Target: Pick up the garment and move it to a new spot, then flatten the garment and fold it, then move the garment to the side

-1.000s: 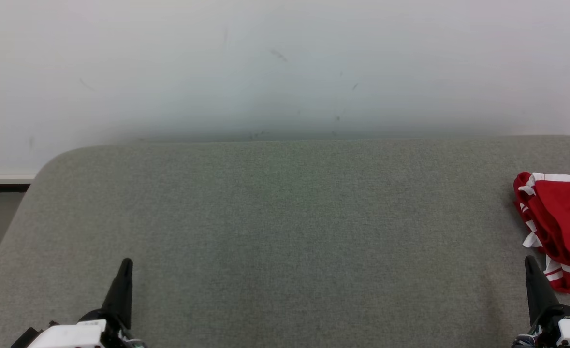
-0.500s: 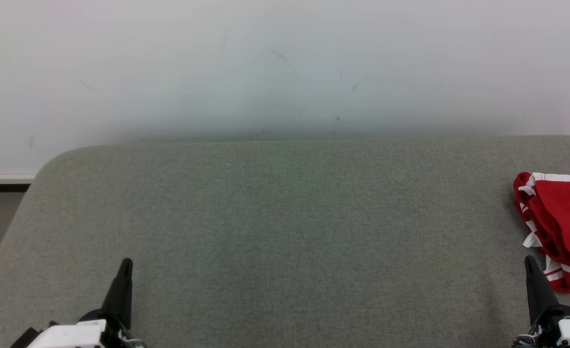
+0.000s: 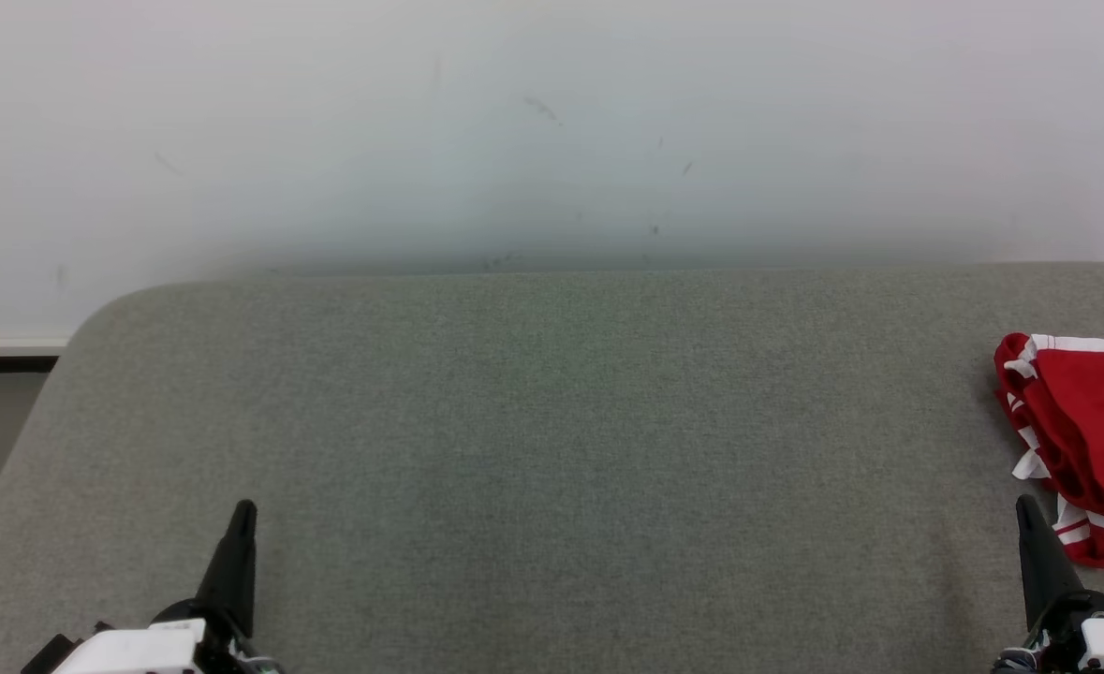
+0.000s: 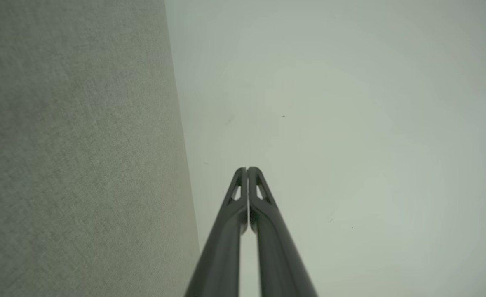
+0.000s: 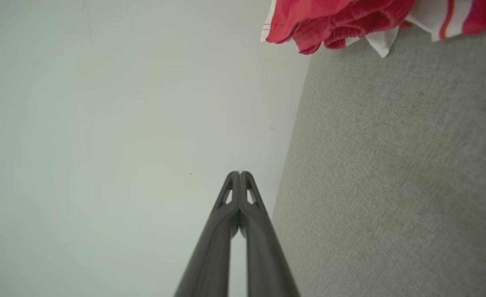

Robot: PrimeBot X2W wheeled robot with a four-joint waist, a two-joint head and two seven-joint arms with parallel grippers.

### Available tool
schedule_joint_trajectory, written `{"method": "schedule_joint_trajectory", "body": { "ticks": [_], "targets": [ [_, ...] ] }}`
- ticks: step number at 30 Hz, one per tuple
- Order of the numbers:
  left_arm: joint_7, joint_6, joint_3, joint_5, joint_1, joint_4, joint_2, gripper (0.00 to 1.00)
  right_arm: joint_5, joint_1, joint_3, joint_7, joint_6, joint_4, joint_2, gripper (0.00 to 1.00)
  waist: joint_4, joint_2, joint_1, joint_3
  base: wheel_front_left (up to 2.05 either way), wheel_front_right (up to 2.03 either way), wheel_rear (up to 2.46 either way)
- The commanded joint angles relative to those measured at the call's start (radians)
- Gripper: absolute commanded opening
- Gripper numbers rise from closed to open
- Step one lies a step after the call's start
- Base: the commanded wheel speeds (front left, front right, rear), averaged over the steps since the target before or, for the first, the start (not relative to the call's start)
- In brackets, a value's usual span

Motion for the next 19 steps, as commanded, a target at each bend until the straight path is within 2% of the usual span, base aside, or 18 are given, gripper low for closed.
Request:
{"method": "schedule_joint_trajectory", "body": {
  "ticks": [1, 19],
  "targets": [
    [0.003, -0.006, 0.003, 0.013, -0.009, 0.001, 0.003, 0.00, 0.002, -0.013, -0.003, 0.003, -0.002, 0.003, -0.008, 0.00, 0.000, 0.0000, 0.0000, 0.000, 0.00, 0.00, 0.00],
    [0.004, -0.006, 0.004, 0.014, -0.009, 0.001, 0.003, 0.00, 0.002, -0.013, -0.003, 0.003, -0.002, 0.003, -0.008, 0.00, 0.000, 0.0000, 0.0000, 0.000, 0.00, 0.00, 0.00]
  ]
}}
